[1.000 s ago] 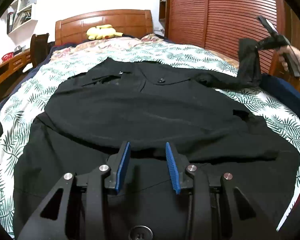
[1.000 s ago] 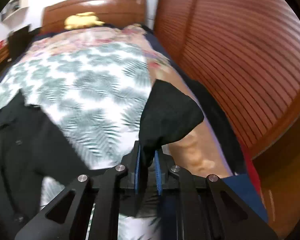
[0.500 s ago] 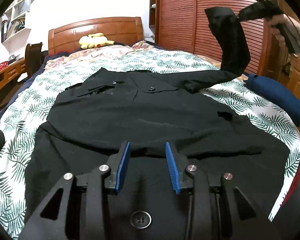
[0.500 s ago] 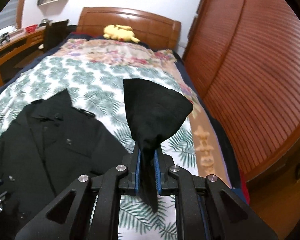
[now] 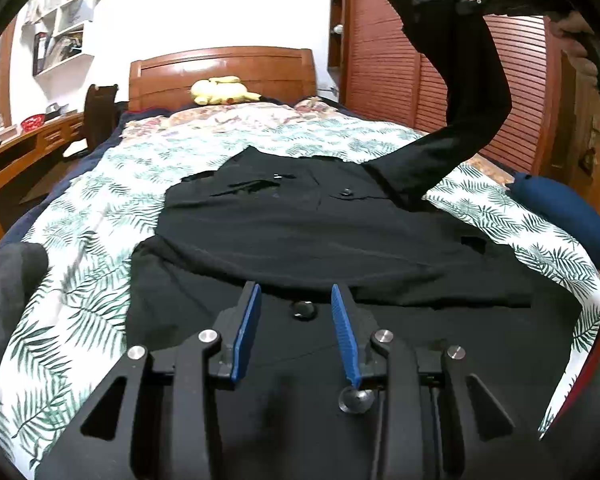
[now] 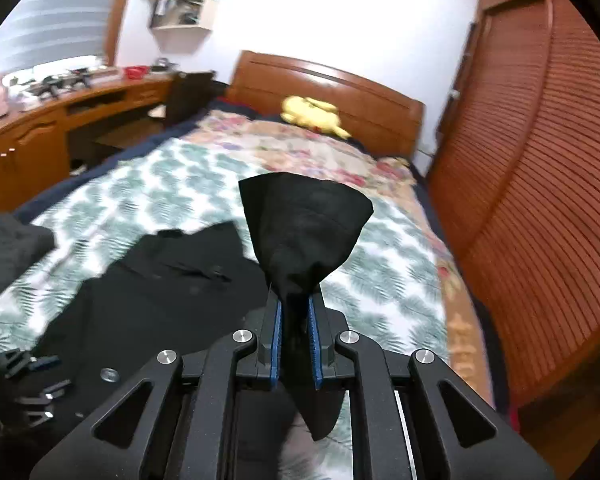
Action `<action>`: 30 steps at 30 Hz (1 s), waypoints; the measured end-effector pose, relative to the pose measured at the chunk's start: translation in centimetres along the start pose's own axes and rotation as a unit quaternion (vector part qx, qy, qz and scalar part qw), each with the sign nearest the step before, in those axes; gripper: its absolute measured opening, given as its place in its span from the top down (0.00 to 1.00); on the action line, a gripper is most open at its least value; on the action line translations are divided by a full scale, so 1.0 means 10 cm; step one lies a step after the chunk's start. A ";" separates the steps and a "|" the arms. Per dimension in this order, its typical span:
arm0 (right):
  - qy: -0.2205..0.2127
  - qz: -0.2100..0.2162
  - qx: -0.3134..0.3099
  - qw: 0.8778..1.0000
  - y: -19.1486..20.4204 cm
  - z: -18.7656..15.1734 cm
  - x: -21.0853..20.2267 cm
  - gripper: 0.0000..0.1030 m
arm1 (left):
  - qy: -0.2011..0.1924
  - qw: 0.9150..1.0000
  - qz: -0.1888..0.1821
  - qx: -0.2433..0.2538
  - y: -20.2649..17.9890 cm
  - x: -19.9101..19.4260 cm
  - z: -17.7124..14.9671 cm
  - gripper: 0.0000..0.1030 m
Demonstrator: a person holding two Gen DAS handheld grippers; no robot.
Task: Fold large clothes
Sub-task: 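Lift the sleeve with the right tool and fold it across the coat front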
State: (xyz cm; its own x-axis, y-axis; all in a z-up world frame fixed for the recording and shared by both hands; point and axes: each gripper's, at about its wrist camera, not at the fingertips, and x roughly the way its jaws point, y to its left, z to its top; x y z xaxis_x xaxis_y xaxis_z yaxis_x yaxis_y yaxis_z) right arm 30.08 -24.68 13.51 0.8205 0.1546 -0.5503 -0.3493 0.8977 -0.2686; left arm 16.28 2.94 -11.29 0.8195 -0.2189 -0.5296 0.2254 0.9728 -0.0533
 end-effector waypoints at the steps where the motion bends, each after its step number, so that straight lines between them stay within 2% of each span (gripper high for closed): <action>1: -0.003 0.005 -0.003 1.000 0.07 0.01 -0.01 0.91 | -0.002 1.000 0.004 -0.002 0.03 -0.03 -0.01 0.66; 7: -0.019 0.056 -0.001 0.998 0.60 -0.03 -0.11 0.91 | -0.015 1.000 0.024 -0.011 0.24 -0.25 -0.10 0.66; 13: -0.021 0.100 -0.001 0.995 1.11 -0.30 -0.12 0.91 | -0.027 0.999 0.028 -0.027 0.40 -0.38 -0.12 0.66; 19: 0.002 0.128 0.021 0.991 1.32 -0.62 0.03 0.91 | -0.032 0.998 0.027 -0.036 0.50 -0.43 -0.11 0.66; 30: 0.053 0.141 0.049 0.987 1.64 -1.43 0.23 0.91 | -0.032 0.998 0.029 -0.045 0.62 -0.48 -0.17 0.66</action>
State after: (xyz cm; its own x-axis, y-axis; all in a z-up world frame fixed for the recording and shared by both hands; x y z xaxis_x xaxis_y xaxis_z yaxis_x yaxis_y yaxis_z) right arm 19.78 -15.55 -3.49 0.6427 0.3646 -0.6738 -0.5078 0.8613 -0.0183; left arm 12.87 10.16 -10.59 0.8624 -0.1631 -0.4792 0.1301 0.9863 -0.1015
